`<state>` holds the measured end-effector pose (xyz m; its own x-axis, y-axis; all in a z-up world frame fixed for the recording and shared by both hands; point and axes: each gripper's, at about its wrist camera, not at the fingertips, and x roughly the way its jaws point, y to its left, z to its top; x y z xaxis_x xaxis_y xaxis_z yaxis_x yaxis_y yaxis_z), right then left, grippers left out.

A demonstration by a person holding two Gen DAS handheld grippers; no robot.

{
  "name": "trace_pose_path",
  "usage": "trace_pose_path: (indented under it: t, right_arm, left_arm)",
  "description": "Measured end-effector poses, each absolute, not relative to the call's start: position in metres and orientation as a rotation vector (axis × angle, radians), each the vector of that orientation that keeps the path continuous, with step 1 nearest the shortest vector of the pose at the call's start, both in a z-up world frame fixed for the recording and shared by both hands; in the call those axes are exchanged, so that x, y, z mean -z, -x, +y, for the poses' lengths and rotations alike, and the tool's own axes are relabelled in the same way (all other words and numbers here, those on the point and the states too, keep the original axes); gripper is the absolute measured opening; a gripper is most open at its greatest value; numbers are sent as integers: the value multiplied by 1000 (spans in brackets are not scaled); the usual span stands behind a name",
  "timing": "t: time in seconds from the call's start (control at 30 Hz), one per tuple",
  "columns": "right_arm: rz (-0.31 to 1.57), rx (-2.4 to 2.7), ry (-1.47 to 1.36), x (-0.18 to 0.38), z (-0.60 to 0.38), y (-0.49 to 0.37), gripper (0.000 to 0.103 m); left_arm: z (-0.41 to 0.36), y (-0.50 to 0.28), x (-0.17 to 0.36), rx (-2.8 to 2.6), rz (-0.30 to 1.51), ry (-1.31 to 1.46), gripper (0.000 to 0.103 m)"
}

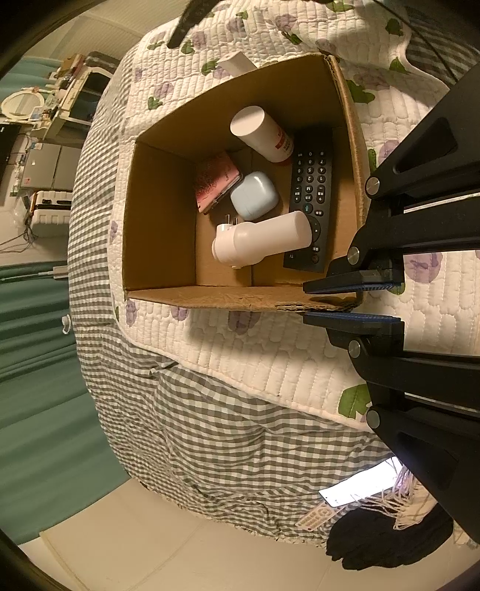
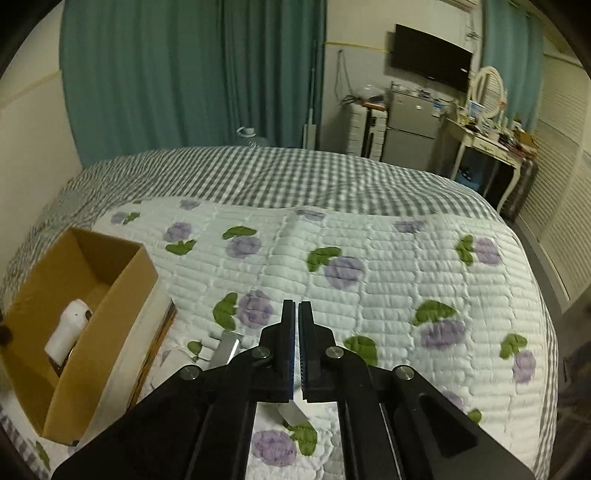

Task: Organize rigid objects
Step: 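Grasp the white square charger on the quilt with the right tool, then carry the white charger into the box with the right tool and release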

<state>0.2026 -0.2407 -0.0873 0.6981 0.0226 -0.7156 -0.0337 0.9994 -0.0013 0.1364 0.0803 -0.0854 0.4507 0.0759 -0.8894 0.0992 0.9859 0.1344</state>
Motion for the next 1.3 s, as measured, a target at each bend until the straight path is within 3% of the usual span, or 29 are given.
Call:
trace_pose_path:
  t: [0.17,0.23,0.27,0.3,0.67,0.73,0.9,1.3]
  right_arm:
    - [879,-36,-46,120,-242,-203,6]
    - [921,10,-44,141,-244,-199,37]
    - [927,36,-45,148,-246,-196,60]
    - [928,50,-53,153,-250,-194,63]
    - [1043,114,-162,195,-268,-200,63]
    - [1044,97,-175,196,-269,-200,49]
    - [1011,87,-162,188,-264,-195,48]
    - [724,-206,-73,57,-178,-166,47]
  left_arm:
    - [81,-136,86,19,1104,-178,9]
    - [81,-136,86,18,1103,-179,9]
    - [81,-136,86,18,1102,-180,9]
    - [81,-136,86,17,1102,-181,9]
    - [81,-136,87,14,1098,-187,9]
    - [81,-136,87,14,1098,-187,9]
    - [81,-136,87,15,1099,-187,9]
    - [81,-135,88,14,1098,-190,9]
